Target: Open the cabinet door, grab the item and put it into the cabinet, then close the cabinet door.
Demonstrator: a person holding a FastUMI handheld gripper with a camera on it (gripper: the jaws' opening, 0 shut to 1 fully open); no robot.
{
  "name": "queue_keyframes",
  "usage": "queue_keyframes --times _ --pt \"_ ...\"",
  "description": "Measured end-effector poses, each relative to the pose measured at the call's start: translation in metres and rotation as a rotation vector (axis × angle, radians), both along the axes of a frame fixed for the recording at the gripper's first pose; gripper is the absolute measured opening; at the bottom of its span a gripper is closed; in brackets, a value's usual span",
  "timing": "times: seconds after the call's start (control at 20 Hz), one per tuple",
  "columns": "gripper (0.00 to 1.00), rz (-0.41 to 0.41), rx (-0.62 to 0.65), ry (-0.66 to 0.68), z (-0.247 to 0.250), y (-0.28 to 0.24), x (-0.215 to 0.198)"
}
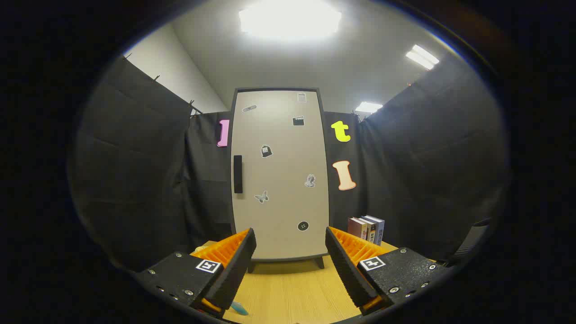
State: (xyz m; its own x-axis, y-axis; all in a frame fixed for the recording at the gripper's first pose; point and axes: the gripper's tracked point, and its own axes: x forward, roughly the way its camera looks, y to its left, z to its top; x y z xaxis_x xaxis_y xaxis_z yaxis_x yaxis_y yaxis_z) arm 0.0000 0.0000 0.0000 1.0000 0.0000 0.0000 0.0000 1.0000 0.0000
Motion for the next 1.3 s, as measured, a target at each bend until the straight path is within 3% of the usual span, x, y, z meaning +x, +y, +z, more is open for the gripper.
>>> queue_keyframes --times 0.8,1.3 --pt "0.96 0.0 0.019 0.026 0.0 -0.008 0.009" --pt "0.96 0.026 0.073 0.013 0.031 -0.013 0.06"
